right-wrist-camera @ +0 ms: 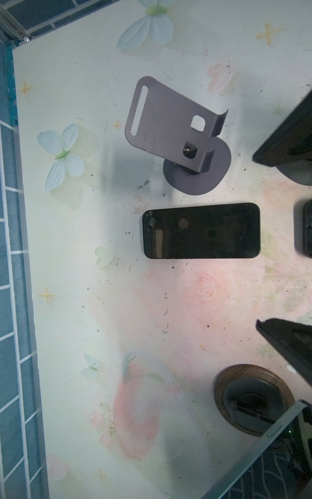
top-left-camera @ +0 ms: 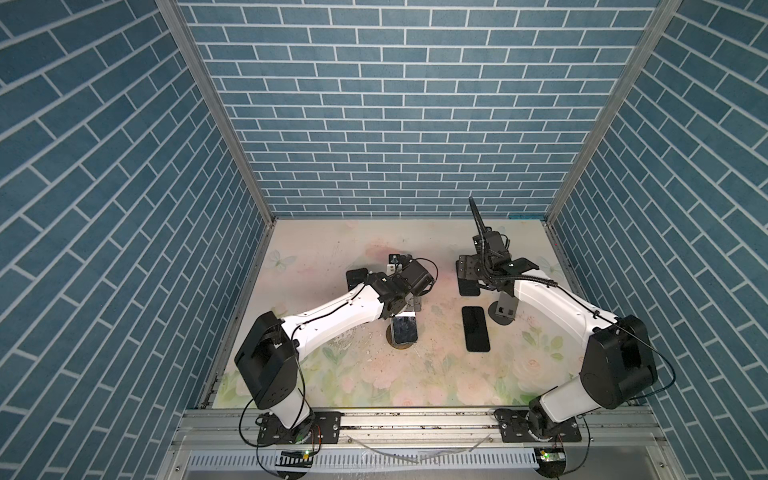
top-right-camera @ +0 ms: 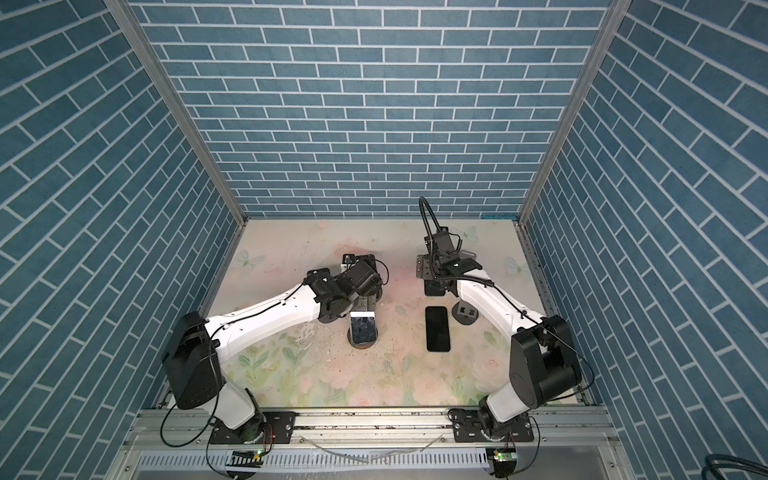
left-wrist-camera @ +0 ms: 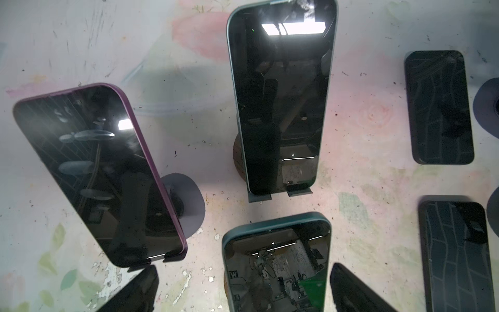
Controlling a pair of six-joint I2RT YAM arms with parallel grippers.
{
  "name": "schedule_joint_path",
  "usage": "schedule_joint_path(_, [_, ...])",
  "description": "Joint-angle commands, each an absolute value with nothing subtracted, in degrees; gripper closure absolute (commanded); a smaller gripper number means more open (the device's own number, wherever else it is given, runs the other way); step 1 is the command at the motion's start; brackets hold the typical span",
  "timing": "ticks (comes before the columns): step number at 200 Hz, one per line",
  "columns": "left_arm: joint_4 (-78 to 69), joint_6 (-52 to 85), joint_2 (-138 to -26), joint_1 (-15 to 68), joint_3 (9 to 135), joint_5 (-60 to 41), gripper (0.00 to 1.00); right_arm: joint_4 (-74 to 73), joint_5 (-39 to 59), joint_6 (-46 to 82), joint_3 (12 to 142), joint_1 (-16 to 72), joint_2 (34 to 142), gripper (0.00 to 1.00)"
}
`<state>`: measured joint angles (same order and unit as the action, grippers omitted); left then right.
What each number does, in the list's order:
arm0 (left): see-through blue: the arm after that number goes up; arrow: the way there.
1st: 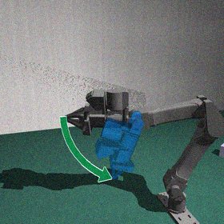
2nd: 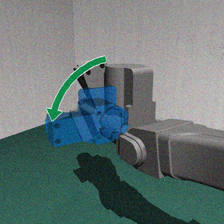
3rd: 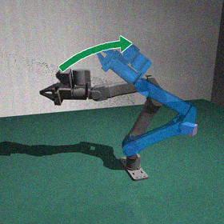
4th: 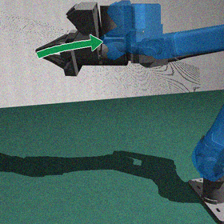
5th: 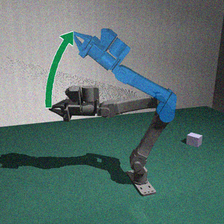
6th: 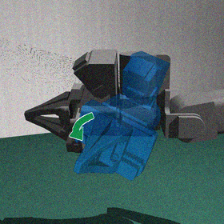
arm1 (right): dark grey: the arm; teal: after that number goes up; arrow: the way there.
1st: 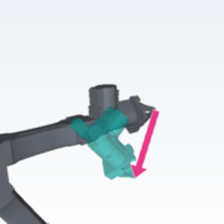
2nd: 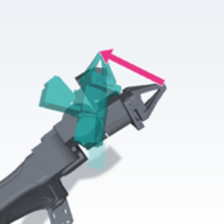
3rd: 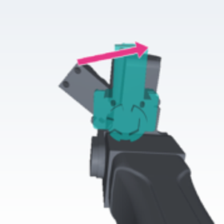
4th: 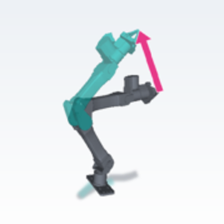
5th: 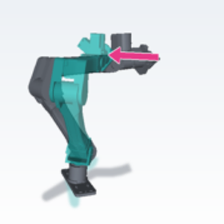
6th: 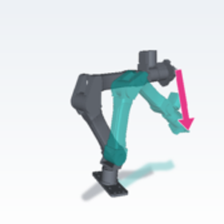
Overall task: Remove the phone from the phone stand
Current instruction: 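Move the left gripper over the teal-cased phone on its stand and grasp it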
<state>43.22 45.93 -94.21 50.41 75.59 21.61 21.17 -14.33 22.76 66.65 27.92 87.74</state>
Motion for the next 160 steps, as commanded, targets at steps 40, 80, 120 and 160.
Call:
schedule_joint_path(40, [43.5, 48.4, -96.7, 51.0, 78.1, 19.7, 0.00, 18.7, -13.6, 21.0, 63.3, 27.5, 85.4, 0.10])
schedule_joint_path(80, [43.2, 48.9, -98.0, 51.0, 78.7, 20.1, 0.00, 18.8, -12.9, 20.6, 62.9, 27.1, 85.1, 0.10])
schedule_joint_path(120, [42.7, 48.9, -99.2, 51.0, 78.8, 20.8, 0.00, 18.6, -11.9, 20.7, 62.6, 26.7, 85.3, 0.09])
schedule_joint_path(160, [42.1, 49.7, -100.4, 51.0, 79.0, 21.4, 0.01, 18.1, -10.9, 21.0, 62.1, 26.5, 85.5, 0.09])
